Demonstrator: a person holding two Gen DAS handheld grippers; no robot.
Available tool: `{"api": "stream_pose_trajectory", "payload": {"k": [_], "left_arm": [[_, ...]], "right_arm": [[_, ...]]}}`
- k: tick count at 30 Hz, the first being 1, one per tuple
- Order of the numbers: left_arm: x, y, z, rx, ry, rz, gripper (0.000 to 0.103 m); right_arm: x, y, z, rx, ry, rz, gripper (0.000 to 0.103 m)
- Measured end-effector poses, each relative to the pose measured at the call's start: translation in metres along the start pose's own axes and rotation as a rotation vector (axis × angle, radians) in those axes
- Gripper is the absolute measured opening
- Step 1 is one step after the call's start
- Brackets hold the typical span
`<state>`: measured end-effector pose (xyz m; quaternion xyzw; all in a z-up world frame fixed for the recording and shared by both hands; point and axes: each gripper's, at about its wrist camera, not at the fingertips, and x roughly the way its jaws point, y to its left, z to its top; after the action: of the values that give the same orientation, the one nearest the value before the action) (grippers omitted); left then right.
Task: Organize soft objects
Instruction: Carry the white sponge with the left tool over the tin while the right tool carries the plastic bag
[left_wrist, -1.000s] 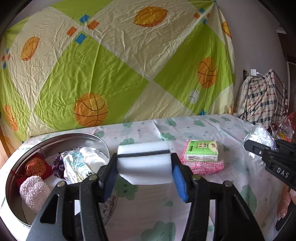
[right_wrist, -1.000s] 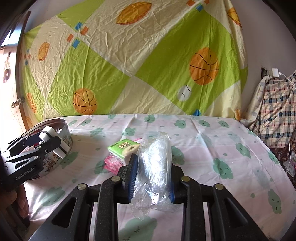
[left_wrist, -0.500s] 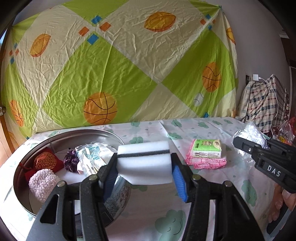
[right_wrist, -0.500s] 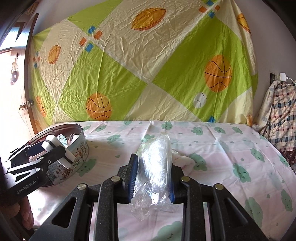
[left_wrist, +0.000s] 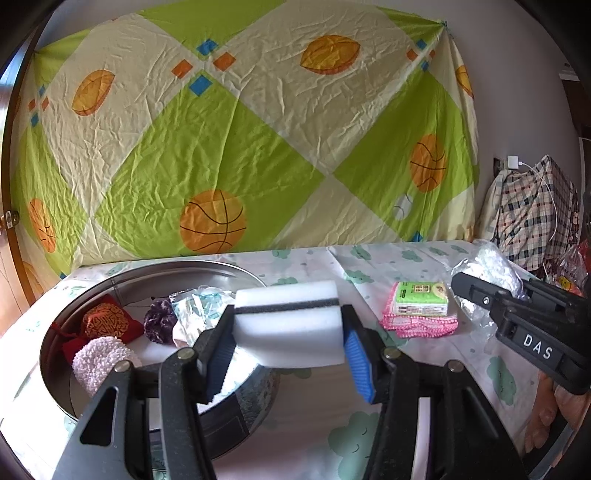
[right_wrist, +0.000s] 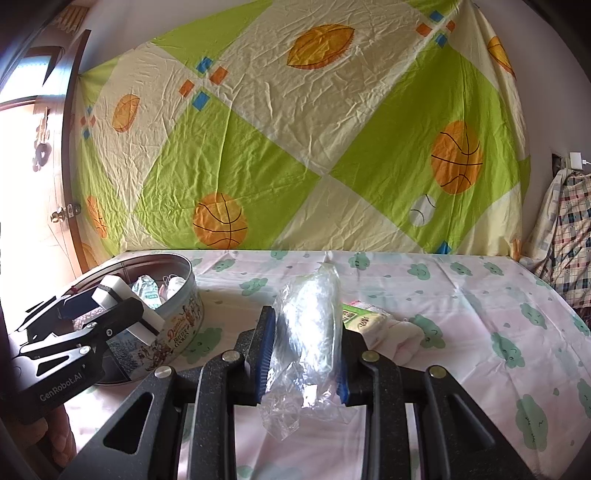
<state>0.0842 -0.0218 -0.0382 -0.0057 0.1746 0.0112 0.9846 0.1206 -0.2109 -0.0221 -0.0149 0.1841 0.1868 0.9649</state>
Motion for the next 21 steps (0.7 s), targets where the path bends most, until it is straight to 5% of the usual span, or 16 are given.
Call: {"api": "stream_pose_trajectory", "payload": {"k": [21], "left_arm": [[-0.019,0.016,-0.003,-0.012,-0.050,0.028,0.055]], "right_arm": [[-0.005,0.029,-0.001,-0.006,-0.057,0.058,0.030]]}}
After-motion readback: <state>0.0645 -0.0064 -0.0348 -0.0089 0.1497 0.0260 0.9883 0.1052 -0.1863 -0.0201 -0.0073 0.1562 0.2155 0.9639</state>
